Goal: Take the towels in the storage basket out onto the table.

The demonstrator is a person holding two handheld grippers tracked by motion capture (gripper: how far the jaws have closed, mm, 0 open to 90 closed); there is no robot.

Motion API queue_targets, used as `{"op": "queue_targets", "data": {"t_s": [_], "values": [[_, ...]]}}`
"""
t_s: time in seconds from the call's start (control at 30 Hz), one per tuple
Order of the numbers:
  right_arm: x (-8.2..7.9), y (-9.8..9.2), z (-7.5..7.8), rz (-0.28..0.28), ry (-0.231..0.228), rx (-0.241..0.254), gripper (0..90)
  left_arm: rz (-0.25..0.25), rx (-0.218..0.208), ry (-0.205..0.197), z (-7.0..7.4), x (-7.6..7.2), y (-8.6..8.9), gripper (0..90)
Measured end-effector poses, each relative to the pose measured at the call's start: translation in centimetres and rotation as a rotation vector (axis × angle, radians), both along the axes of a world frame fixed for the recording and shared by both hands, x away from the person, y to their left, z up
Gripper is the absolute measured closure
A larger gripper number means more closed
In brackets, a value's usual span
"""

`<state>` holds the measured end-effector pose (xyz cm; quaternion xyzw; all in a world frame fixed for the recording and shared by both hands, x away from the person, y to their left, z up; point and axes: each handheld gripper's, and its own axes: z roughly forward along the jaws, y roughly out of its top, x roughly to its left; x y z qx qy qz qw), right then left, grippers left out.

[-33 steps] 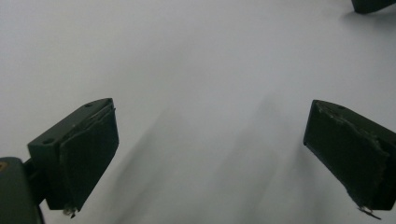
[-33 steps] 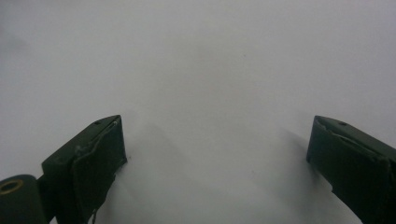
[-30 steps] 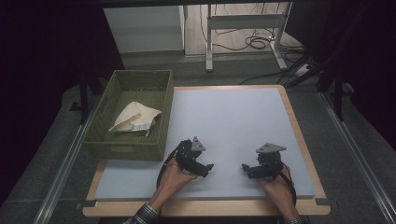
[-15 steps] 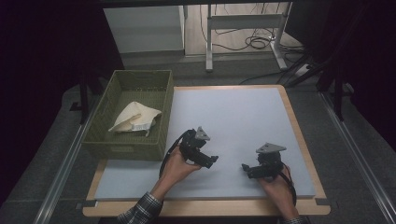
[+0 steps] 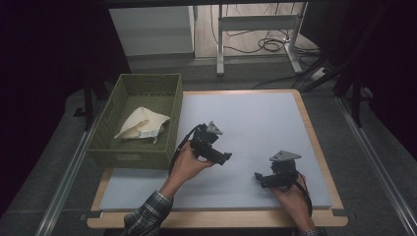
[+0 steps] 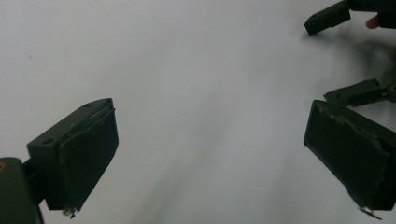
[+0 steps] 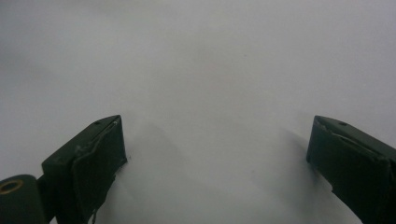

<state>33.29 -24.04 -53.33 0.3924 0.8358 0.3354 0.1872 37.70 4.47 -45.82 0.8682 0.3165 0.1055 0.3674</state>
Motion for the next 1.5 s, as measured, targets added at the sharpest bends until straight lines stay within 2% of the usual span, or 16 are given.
{"op": "queue_targets", "data": {"t_s": [0.2,0.37,0.4,0.7,0.8,0.83,0.87,0.9,0.93,1.07,1.3,1.33,1.43,1.5], "values": [[0.0,0.0,0.0,0.000,-0.001,0.002,4.6,0.017,0.021,-0.001,1.4,1.2,0.4,2.9],[0.0,0.0,0.0,-0.001,0.000,0.002,4.6,0.029,0.021,0.005,2.1,2.0,0.9,2.5],[0.0,0.0,0.0,0.000,-0.002,0.002,4.6,0.034,0.035,0.006,2.5,2.4,1.3,2.4],[0.0,0.0,0.0,-0.001,0.000,0.002,4.6,0.087,0.043,0.010,4.2,3.8,3.3,1.8],[0.0,0.0,0.0,-0.001,0.000,0.002,4.6,0.122,0.039,0.017,4.7,4.6,4.9,1.8],[0.0,0.0,0.0,-0.001,0.000,0.002,4.6,0.122,0.039,0.017,4.7,4.6,4.9,1.8],[0.0,0.0,0.0,-0.001,0.000,0.002,4.6,0.142,0.037,0.014,5.0,4.9,5.7,1.9],[0.0,0.0,0.0,-0.001,0.000,0.002,4.6,0.142,0.037,0.014,5.0,4.9,5.7,1.9],[0.0,0.0,0.0,-0.001,0.000,0.002,4.6,0.158,0.036,0.017,5.1,5.3,6.7,1.9],[0.0,0.0,0.0,-0.001,0.000,0.002,4.6,0.190,0.047,0.016,5.3,5.8,8.0,1.9],[0.0,0.0,0.0,-0.001,0.001,0.003,4.6,0.257,0.046,0.017,5.9,6.9,11.5,2.0],[0.0,0.0,0.0,-0.001,0.000,0.002,4.6,0.273,0.053,0.019,6.0,7.1,12.4,2.0],[0.0,0.0,0.0,-0.001,0.000,0.002,4.6,0.294,0.043,0.029,6.1,7.3,13.4,2.0],[0.0,0.0,0.0,-0.001,0.000,0.002,4.6,0.325,0.029,0.045,6.1,7.6,14.9,2.0]]}}
